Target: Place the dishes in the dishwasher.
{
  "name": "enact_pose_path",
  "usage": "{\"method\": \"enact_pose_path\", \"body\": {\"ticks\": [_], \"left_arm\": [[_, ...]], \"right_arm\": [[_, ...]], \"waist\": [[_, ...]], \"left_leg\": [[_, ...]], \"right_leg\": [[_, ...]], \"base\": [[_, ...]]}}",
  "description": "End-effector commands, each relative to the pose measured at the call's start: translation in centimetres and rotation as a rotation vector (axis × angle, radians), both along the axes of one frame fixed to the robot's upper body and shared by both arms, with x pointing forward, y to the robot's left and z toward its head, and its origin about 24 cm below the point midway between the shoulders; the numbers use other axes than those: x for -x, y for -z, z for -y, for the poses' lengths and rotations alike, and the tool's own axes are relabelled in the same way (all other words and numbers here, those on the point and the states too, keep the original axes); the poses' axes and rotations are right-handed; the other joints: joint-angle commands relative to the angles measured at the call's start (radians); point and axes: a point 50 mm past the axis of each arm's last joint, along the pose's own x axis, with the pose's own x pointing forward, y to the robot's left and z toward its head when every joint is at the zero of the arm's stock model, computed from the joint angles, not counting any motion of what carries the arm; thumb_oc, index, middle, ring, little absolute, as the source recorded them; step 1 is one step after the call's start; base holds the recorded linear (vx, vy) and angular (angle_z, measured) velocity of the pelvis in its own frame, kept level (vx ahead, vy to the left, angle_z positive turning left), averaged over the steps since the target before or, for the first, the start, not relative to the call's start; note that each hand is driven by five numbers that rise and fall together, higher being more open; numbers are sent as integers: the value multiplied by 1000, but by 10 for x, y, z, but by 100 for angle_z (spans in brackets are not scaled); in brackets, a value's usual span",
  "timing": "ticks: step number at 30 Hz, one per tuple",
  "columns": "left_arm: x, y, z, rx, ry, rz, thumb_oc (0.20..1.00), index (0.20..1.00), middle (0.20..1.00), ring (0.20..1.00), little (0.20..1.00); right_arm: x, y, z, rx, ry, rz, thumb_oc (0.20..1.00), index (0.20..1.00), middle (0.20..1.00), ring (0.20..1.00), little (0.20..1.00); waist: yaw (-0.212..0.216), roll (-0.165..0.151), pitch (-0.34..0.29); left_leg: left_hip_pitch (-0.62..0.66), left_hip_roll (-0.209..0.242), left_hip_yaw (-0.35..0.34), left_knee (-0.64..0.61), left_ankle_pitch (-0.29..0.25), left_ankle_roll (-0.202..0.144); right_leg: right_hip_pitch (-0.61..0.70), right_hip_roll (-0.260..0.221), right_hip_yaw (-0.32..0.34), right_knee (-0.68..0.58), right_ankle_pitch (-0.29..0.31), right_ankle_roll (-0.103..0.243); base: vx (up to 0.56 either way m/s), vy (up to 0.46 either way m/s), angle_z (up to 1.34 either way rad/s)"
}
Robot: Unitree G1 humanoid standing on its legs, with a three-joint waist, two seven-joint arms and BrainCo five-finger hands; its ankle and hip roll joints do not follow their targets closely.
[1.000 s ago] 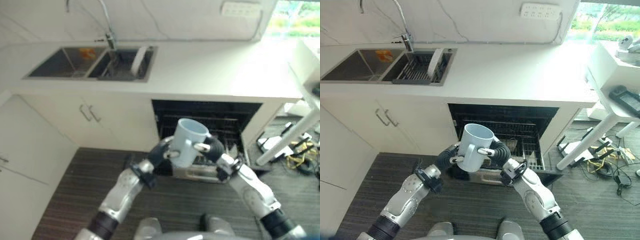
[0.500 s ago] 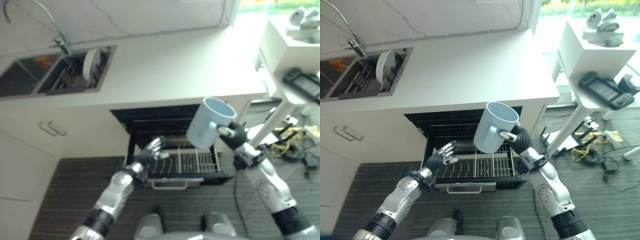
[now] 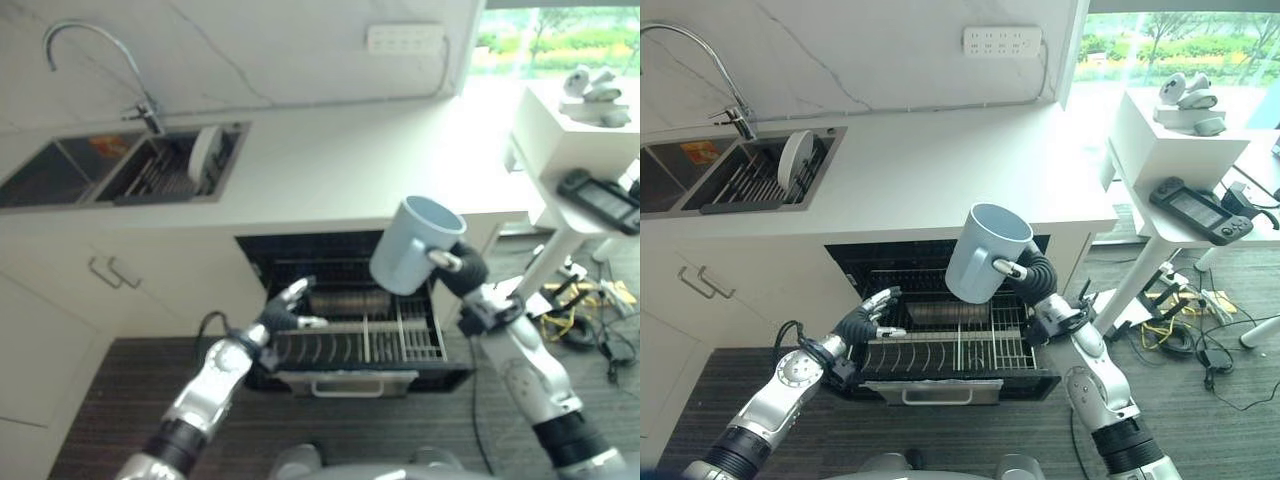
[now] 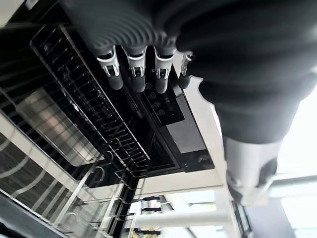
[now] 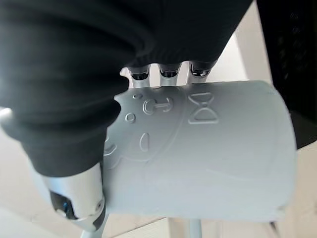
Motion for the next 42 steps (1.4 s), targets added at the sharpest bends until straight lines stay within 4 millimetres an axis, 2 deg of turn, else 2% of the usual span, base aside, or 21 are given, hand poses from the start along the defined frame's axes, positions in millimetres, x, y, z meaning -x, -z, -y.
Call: {"method": "enact_pose_path", "body": {"ticks": [1,3,5,8,13,20,24,29,33,36,42], "left_arm": [[-7,-22,11,-75,145,103,1000,1000,1000,1000,1000],[-6,-23,7,-135,166,103,1000,1000,1000,1000,1000],[-5,-27,1,-301,233,141,1000,1000,1000,1000,1000],[-7,-36,-4,-392,309,157,1000,1000,1000,1000,1000],[-17,-50,2,-480,464,129,1000,1000,1000,1000,1000],[-9,-50,5,-563,644,18,1000,1000,1000,1000,1000],[-6,-53,9,-590,708,18,1000,1000,1000,1000,1000],[-11,-66,15,-591,722,64,1000,1000,1000,1000,1000],[-20,-85,18,-591,731,131,1000,1000,1000,1000,1000],[-26,-96,18,-568,712,148,1000,1000,1000,1000,1000],[-43,-118,17,-555,648,231,1000,1000,1000,1000,1000]], "right_arm": [[-6,-18,8,14,53,83,200,200,200,200,200],[-8,-7,15,52,78,40,200,200,200,200,200],[-9,4,21,94,90,-2,200,200,200,200,200],[-12,14,27,140,121,-42,200,200,200,200,200],[-28,27,42,251,210,-106,200,200,200,200,200],[-38,51,57,423,275,-223,200,200,200,200,200],[-46,57,67,447,335,-283,200,200,200,200,200],[-63,46,85,499,449,-287,200,200,200,200,200],[-80,22,109,548,550,-275,200,200,200,200,200],[-89,7,120,574,596,-265,200,200,200,200,200],[-99,-23,144,533,795,-231,200,200,200,200,200]], "waist": [[14,-4,-20],[20,-4,-17],[28,-1,-12],[36,3,4],[53,24,64],[88,49,84],[100,69,92],[110,103,120],[112,147,161],[113,167,189],[109,186,259]], "left_leg": [[-22,35,-4,71,-94,12],[-16,36,1,71,-93,12],[-12,38,7,71,-90,13],[-16,34,4,71,-82,18],[-24,11,-31,71,-53,27],[-24,-16,-57,71,-46,30],[-33,-31,-67,71,-42,31],[-63,-55,-75,71,-34,33],[-97,-78,-77,71,-25,37],[-117,-85,-76,71,-20,39],[-169,-91,-77,71,-11,48]], "right_leg": [[-38,-76,-77,-33,57,57],[-33,-87,-91,-33,60,62],[-26,-102,-112,-33,66,67],[-16,-109,-135,-33,75,71],[2,-108,-150,-33,95,71],[27,-122,-162,-33,92,74],[34,-132,-171,-33,92,77],[20,-148,-175,-33,98,77],[-7,-159,-167,-33,104,75],[-25,-159,-161,-33,107,72],[-77,-145,-149,-33,119,63]], "base": [[85,11,4],[91,18,5],[72,26,0],[38,30,1],[13,28,11],[73,-3,17],[61,23,17],[-15,66,10],[-65,128,8],[-48,102,1],[-104,31,0]]}}
